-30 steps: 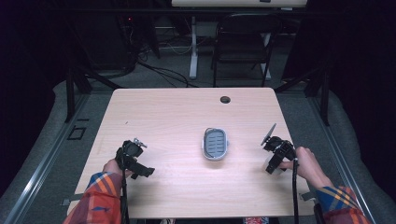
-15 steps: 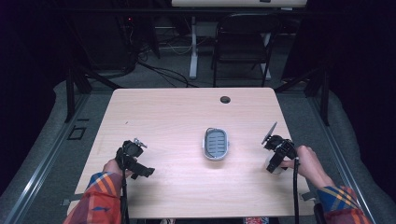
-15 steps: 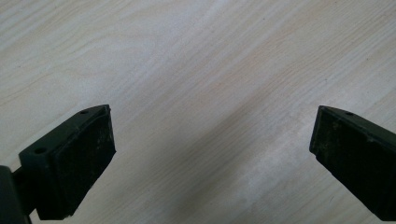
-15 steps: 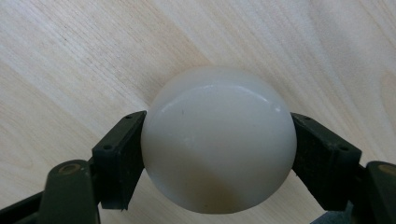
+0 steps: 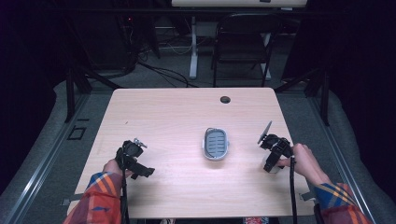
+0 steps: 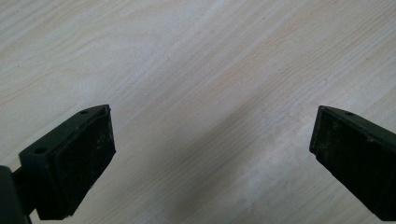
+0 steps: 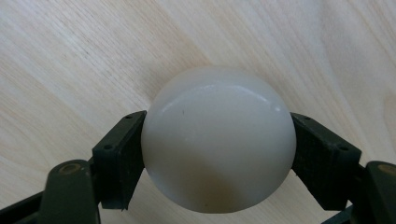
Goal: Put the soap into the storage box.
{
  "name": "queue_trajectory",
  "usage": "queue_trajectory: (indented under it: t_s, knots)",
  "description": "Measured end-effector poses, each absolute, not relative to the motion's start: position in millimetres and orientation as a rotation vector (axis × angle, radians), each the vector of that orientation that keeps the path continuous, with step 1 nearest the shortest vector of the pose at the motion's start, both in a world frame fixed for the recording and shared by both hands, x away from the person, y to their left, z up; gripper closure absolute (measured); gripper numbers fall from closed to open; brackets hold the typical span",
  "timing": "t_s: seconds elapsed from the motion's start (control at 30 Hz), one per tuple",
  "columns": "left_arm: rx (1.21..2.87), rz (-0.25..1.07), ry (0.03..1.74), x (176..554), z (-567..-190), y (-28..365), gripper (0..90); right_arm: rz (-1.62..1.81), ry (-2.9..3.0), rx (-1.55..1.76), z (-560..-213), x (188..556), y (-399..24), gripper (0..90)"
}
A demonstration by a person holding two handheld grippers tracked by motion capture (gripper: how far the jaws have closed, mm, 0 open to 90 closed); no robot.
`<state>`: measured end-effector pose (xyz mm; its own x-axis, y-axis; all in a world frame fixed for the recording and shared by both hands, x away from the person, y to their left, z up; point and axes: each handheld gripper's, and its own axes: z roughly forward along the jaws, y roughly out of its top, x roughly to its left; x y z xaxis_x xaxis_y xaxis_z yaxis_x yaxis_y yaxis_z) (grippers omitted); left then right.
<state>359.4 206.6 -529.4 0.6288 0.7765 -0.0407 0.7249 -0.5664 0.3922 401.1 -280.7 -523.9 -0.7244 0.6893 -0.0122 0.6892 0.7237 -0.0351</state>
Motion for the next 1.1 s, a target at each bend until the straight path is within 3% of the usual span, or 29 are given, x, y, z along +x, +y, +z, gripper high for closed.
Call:
queue_trajectory:
  t_s: [1.1]
  knots:
    - [2.481,0.194,1.186,358.6,-528.7,206.2,0.0,0.042,-2.982,-1.080,-517.6,410.5,-239.5,24.2]
